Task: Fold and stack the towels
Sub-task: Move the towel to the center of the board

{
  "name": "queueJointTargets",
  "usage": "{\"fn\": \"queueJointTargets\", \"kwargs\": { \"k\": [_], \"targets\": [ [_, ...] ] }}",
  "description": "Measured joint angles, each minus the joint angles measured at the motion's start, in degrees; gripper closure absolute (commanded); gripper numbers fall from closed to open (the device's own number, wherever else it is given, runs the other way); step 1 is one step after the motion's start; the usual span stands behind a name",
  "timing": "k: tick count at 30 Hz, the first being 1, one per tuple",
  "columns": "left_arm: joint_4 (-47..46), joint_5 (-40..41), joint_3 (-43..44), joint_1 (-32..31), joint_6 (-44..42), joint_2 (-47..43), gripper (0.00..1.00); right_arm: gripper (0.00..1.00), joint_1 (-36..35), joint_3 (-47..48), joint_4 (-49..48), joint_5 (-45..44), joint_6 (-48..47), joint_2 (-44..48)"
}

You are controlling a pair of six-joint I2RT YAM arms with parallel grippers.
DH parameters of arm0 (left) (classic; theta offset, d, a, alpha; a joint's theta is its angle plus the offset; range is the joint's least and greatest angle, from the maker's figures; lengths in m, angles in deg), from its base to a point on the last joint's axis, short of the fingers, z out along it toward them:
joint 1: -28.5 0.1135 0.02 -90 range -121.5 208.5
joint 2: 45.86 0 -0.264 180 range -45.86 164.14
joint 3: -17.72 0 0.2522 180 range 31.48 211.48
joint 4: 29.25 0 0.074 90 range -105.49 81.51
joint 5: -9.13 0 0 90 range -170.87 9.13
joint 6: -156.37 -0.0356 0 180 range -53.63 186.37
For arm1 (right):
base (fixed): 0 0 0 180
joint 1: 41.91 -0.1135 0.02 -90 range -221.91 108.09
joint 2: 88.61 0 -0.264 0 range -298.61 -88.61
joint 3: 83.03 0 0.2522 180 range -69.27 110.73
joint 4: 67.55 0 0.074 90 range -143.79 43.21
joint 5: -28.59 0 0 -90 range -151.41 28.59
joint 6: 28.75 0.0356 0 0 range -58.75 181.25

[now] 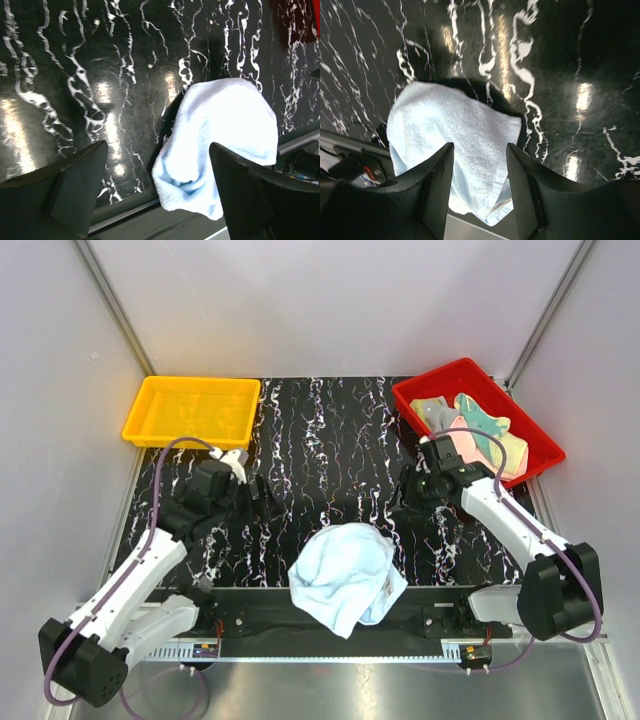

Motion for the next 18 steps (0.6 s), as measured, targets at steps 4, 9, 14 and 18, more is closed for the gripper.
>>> {"fn": "queueJointTargets", "kwargs": {
  "k": [4, 9, 14, 18],
  "targets": [
    [-4.46, -1.11, -5.46, -3.45, 2.25, 1.31, 0.17, 0.44, -4.9, -1.51, -1.18, -0.44, 1.55, -1.05],
    [-8.66, -2.14, -14.32, -8.92, 6.34, 3.21, 0.18, 0.41, -13.66, -8.79, -4.85, -2.1, 7.89, -1.29],
    [-12.57, -1.84, -17.4, -14.51, 9.88, 8.0, 0.17, 0.45, -16.52, -12.09, -6.25, -4.81, 12.2, -3.45],
    [-16.81, -1.49, -17.4, -17.59, 11.58, 12.98, 0.24, 0.83, -16.55, -11.78, -8.17, -6.73, 12.33, -4.74]
  ]
}}
